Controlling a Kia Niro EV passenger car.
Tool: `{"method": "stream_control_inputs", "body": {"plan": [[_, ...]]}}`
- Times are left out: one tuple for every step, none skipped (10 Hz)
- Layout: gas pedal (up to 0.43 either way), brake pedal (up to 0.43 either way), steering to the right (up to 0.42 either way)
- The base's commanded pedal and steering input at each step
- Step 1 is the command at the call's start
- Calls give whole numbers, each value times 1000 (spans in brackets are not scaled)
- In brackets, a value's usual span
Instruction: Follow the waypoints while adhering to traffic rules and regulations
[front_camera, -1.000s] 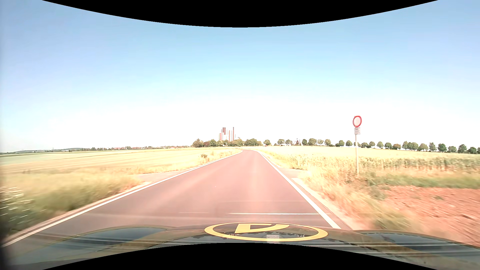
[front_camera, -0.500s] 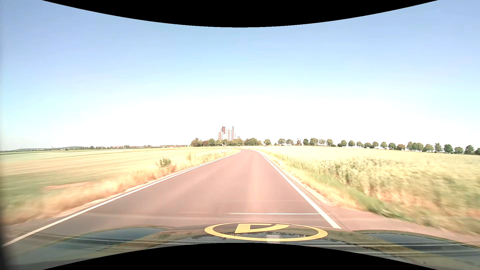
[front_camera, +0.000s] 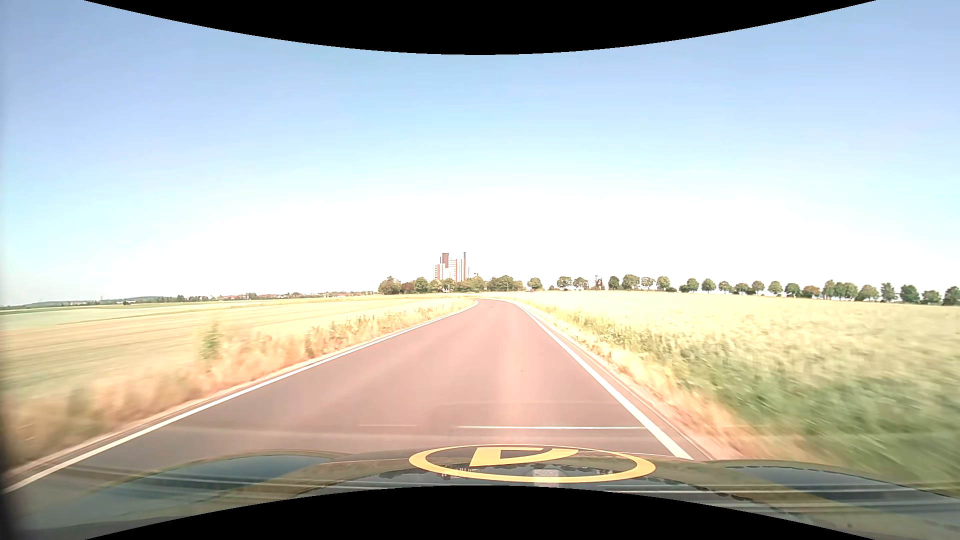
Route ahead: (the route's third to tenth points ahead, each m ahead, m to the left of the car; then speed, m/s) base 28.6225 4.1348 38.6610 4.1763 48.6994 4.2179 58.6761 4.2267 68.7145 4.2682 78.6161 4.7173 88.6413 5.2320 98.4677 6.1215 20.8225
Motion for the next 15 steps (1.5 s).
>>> {"method": "stream_control_inputs", "body": {"plan": [[240, 0, 0], [240, 0, 0], [240, 0, 0], [240, 0, 0], [240, 0, 0], [240, 0, 0], [240, 0, 0], [240, 0, 0], [240, 0, 0], [240, 0, 0], [240, 0, 0], [240, 0, 0], [240, 0, -1], [240, 0, -1], [240, 0, -1]]}}
